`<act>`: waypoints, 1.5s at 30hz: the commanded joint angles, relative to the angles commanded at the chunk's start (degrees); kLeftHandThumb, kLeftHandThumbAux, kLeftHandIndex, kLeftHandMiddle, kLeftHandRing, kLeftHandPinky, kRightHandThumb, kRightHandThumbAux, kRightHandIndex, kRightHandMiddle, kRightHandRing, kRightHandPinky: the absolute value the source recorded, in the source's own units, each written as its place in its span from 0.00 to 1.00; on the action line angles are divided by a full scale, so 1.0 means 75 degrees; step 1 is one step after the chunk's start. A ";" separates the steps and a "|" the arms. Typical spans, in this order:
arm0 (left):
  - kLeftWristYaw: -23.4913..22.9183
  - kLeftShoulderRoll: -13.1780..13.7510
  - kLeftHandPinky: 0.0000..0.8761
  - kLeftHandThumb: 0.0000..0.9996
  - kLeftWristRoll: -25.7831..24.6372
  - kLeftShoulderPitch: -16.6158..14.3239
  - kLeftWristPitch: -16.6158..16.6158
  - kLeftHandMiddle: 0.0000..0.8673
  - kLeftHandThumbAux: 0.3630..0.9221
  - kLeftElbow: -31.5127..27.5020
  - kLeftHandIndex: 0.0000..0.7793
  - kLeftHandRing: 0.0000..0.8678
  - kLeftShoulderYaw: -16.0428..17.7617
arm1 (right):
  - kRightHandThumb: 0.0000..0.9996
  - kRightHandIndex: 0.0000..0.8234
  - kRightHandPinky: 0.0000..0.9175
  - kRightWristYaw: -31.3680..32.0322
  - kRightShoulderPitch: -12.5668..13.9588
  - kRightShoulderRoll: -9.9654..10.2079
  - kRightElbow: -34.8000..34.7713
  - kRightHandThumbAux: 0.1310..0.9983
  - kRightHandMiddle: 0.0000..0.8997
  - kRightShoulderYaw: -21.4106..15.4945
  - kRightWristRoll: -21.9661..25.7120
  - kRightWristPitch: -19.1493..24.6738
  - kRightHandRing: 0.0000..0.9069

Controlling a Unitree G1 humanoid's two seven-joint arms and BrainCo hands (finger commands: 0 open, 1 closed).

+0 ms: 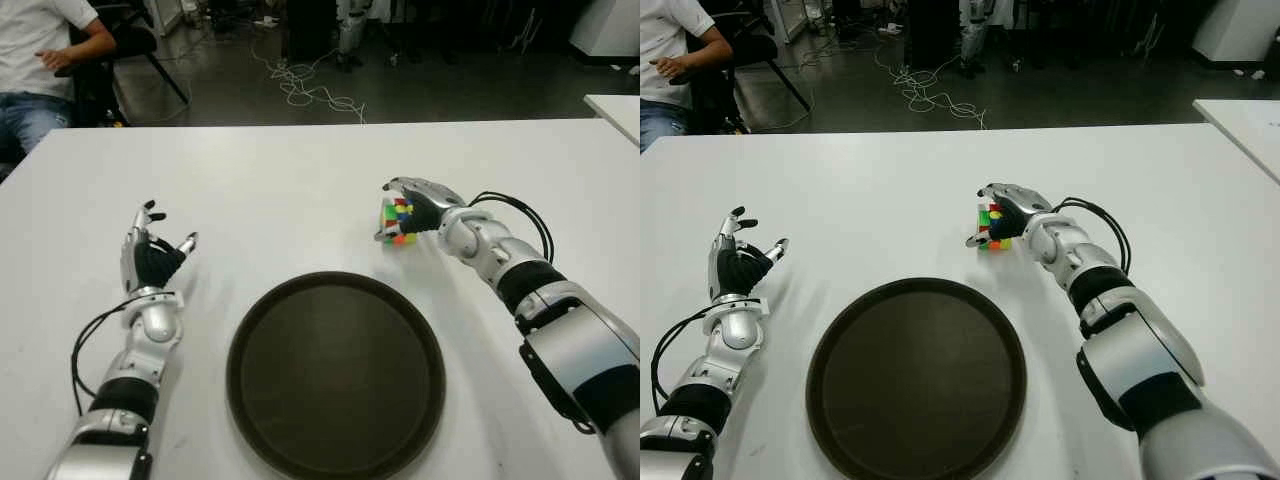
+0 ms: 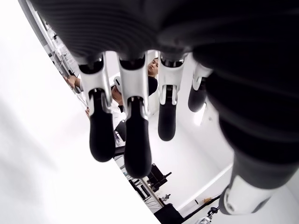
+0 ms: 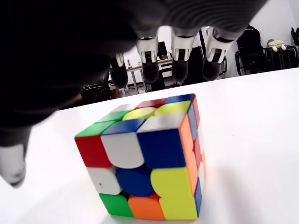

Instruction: Pick up the Rubik's Cube and put it in the plate

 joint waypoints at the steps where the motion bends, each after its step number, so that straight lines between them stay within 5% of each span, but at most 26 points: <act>1: -0.0002 0.0001 0.54 0.00 -0.0001 0.0000 -0.0007 0.25 0.65 0.0002 0.00 0.43 0.0002 | 0.00 0.00 0.00 0.0000 0.0000 -0.0001 0.0000 0.39 0.00 0.0000 0.0000 0.0000 0.00; 5: 0.0020 -0.0006 0.48 0.00 0.0009 0.0006 -0.0031 0.21 0.66 -0.0010 0.00 0.36 0.0005 | 0.00 0.00 0.00 -0.0034 0.0011 0.0028 0.0047 0.38 0.00 0.0028 -0.0030 0.0007 0.00; 11: 0.0059 -0.0005 0.48 0.00 0.0030 0.0004 -0.0001 0.21 0.61 -0.0012 0.00 0.38 0.0004 | 0.00 0.00 0.00 -0.0076 0.0036 0.0032 0.0092 0.37 0.00 0.0125 -0.0123 -0.0019 0.00; 21: 0.0098 -0.0030 0.80 0.00 0.0049 0.0022 0.0094 0.52 0.63 -0.0072 0.00 0.77 0.0000 | 0.00 0.00 0.00 -0.0088 0.0061 0.0088 0.0189 0.38 0.00 0.0176 -0.0094 -0.0013 0.00; 29: -0.0005 -0.0048 0.78 0.00 -0.0057 0.0019 0.0063 0.49 0.61 -0.0036 0.00 0.78 0.0041 | 0.00 0.00 0.00 -0.0091 0.0069 0.0121 0.0230 0.39 0.00 0.0212 -0.0115 0.0087 0.00; 33: 0.0028 -0.0043 0.85 0.00 -0.0033 0.0031 0.0020 0.63 0.62 -0.0050 0.00 0.84 0.0035 | 0.00 0.00 0.00 -0.0040 0.0076 0.0133 0.0254 0.39 0.00 0.0202 -0.0093 0.0125 0.00; 45: 0.0074 -0.0045 0.88 0.01 0.0001 0.0032 -0.0135 0.75 0.64 -0.0042 0.00 0.87 0.0012 | 0.00 0.00 0.00 -0.0027 0.0137 0.0153 0.0313 0.36 0.00 0.0154 -0.0021 0.0066 0.00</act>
